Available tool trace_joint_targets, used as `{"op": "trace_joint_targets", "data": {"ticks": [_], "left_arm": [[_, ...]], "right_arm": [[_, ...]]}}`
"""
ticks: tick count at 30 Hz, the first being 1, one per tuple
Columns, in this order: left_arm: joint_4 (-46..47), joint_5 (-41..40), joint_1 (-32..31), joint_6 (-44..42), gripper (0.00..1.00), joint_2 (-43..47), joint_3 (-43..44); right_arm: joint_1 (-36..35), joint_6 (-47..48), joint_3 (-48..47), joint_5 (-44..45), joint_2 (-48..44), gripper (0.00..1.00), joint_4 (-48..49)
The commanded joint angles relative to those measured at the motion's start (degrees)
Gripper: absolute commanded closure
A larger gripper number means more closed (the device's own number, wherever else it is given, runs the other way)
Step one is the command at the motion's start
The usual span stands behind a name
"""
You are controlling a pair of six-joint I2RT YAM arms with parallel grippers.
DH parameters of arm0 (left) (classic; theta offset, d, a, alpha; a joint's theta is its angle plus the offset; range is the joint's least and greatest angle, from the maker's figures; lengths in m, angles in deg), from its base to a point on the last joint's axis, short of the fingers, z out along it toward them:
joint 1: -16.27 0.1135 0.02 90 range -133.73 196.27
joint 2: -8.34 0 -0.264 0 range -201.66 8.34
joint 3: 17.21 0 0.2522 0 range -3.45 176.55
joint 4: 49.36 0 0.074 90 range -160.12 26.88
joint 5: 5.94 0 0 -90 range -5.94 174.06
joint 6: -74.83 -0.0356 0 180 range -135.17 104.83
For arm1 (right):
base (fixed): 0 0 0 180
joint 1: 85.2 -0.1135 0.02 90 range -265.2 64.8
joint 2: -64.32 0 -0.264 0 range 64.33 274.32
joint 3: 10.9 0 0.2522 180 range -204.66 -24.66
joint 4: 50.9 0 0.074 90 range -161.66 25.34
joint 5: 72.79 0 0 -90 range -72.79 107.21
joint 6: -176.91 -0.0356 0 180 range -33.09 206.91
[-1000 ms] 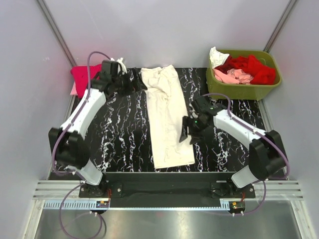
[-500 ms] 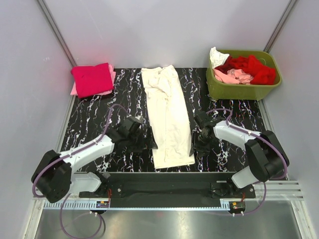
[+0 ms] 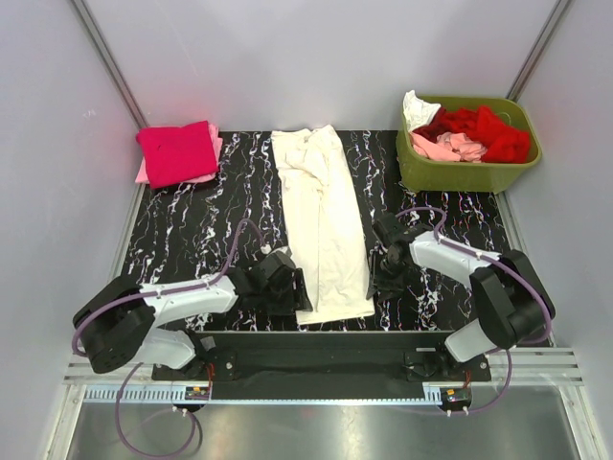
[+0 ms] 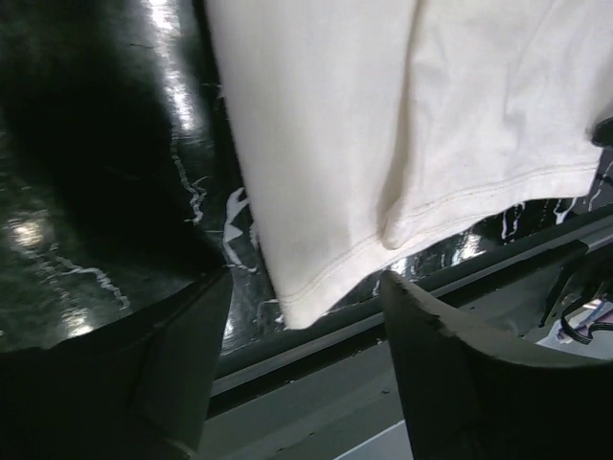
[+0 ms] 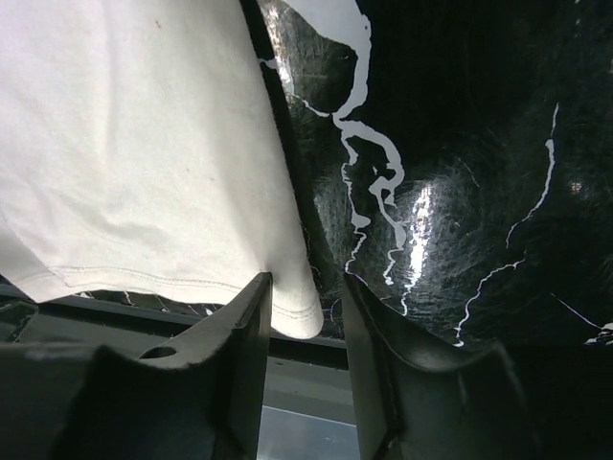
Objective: Fold and stack the t-shirts
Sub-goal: Fold the tshirt
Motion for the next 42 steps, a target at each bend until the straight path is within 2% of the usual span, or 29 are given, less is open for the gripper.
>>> {"op": "trace_joint_targets", "data": {"ticks": [1,4,5,7,8,10,11,16,21,26,29,32,36,42], "left_arm": [[4.9,-2.2,-1.9,2.0,0.37,-3.2,0.6],[5.0,-2.6,-3.4,2.0,0.47,-5.8,1.7],[5.1,-2.6,-3.7,2.0,0.57,-6.7,1.9],[5.2,-2.7,-3.9,2.1,0.68,-7.3,2.1],[5.1,-2.8,-3.9,2.1,0.82,-7.3,2.1],[4.6,-3.3,-4.0,2.2,0.98,-7.0,2.1],[4.1,-3.9,-3.9,2.2,1.00,-6.5,2.3],[-2.6,-7.9,-3.9,2.3,1.00,-1.1,2.0],[-4.4,-7.9,-4.7,4.4,1.00,4.2,0.4],[-8.0,-8.9,-7.3,5.9,1.00,7.2,3.8],[-11.8,-9.2,-7.5,5.9,1.00,8.1,7.5],[-17.5,-11.8,-7.3,4.5,1.00,9.1,13.4],[-24.2,-13.4,-4.8,-1.1,1.00,7.9,21.4],[-24.5,-9.4,7.0,-11.0,0.98,2.2,29.9]], "right_arm": [[-0.6,0.8,-1.9,1.6,1.0,0.58,-0.7],[-1.4,0.7,-2.4,1.3,2.0,0.60,-0.4],[-1.7,0.8,-2.5,1.2,2.4,0.62,-0.3],[-2.6,0.7,-2.3,0.9,3.4,0.63,-0.1],[-2.8,0.6,-2.1,0.5,3.5,0.73,0.6],[-3.3,0.2,-1.1,0.0,3.2,0.89,1.1],[-3.3,0.0,-0.9,-0.1,2.8,1.00,1.1],[-3.3,-3.4,2.6,1.8,-4.5,1.00,-0.3],[-3.8,-7.7,8.6,-4.0,-13.0,1.00,0.6],[-8.5,-12.9,8.5,-5.5,-17.8,1.00,-0.7],[-9.3,-14.4,5.9,-5.2,-20.4,1.00,-3.0],[-9.3,-14.1,-0.1,-0.5,-22.1,1.00,-7.5],[-8.7,-11.2,-11.6,6.2,-19.2,1.00,-10.9],[-0.7,-1.6,-24.1,6.9,-7.8,1.00,-11.0]]}}
